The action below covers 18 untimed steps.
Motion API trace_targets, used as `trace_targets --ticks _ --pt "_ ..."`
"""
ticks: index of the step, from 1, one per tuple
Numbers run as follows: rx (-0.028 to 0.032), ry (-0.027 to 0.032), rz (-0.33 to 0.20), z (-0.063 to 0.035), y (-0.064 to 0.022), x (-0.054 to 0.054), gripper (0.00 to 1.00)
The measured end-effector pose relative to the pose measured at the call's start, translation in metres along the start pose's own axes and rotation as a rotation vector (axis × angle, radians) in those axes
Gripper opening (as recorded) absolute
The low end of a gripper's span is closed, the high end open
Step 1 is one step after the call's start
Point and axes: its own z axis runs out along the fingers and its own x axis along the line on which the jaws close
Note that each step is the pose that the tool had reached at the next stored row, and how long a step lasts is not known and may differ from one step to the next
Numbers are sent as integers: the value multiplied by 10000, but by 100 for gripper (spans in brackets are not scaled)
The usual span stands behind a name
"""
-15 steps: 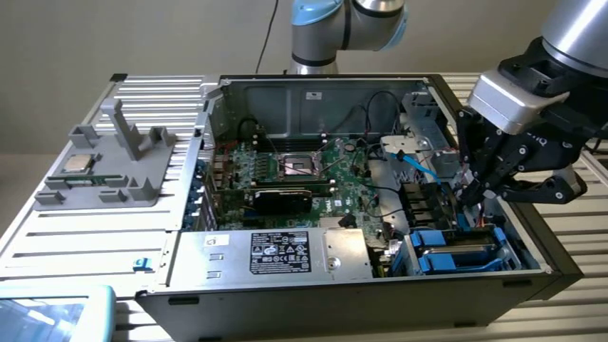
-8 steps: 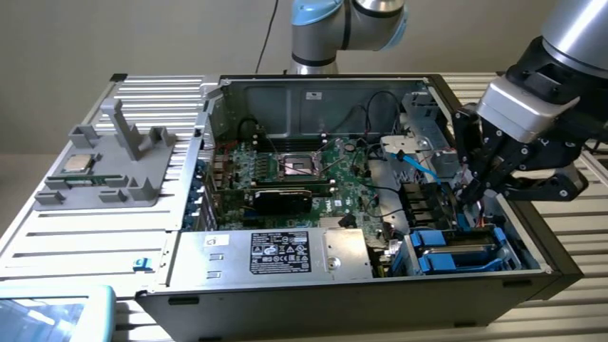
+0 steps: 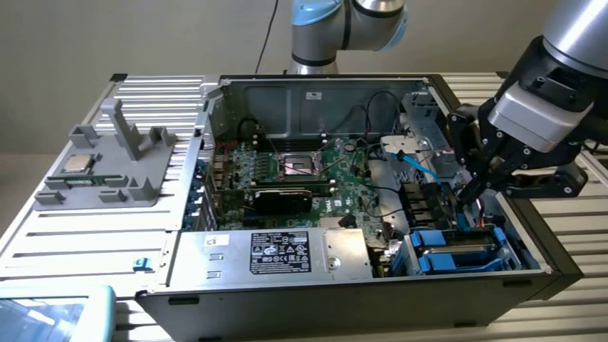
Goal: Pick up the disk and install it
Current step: 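Insert the second disk wire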
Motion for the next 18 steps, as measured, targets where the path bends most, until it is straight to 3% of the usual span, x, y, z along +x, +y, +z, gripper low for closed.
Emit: trace_targets --ticks 5,8,10,15,18 --pt "-38 -43 -915 0 0 0 11" --pt "-24 -70 -1415 0 0 0 11" --pt "49 -69 -1696 0 -1 0 11" --pt "295 -35 -2312 0 -1 0 11" --pt "377 -17 -2753 0 0 0 11"
